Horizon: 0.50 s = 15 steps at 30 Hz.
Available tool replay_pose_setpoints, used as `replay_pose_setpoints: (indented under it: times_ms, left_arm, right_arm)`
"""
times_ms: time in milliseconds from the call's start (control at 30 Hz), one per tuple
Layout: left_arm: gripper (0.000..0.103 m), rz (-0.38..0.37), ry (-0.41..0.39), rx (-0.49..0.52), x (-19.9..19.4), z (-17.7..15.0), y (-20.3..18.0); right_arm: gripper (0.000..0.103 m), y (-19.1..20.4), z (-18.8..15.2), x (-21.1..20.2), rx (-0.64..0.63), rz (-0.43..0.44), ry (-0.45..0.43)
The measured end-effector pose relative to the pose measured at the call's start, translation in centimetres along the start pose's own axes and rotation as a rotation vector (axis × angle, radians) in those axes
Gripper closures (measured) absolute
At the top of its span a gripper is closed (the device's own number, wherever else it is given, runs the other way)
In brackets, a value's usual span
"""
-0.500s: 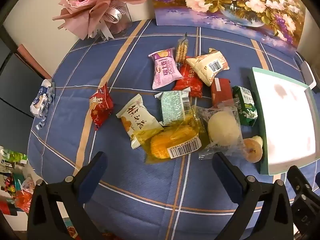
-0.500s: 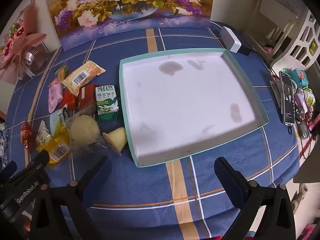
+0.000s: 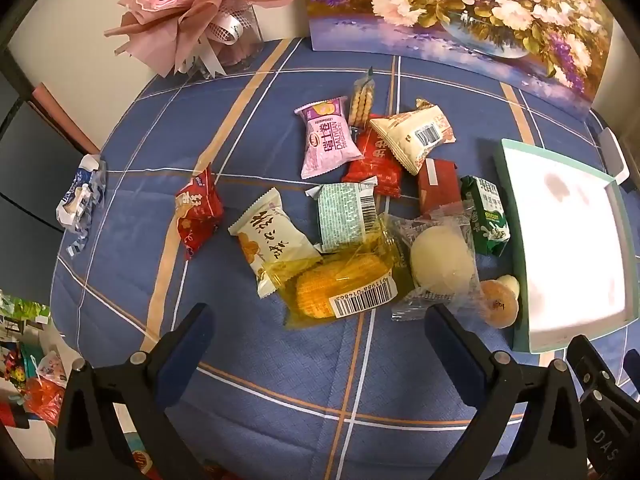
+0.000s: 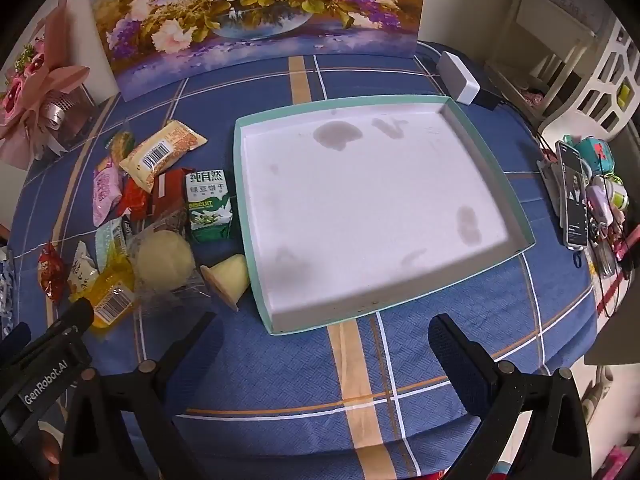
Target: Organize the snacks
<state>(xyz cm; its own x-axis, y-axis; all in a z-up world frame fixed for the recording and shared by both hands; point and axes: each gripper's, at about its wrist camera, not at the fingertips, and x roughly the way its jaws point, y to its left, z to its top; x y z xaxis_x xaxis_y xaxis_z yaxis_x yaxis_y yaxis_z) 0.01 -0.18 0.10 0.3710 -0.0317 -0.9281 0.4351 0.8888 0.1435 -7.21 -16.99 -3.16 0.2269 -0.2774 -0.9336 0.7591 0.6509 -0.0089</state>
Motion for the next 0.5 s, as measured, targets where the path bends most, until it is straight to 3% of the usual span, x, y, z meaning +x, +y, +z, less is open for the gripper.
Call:
replay_pose_setpoints:
  times_ms: [500]
  left_arm:
    - [0.000,-0.027,0.006,-0.004,-0.10,0.11,-0.29]
  right_arm:
    - [0.000,-0.10,0.04,0.11,0.000,0.004,0.004]
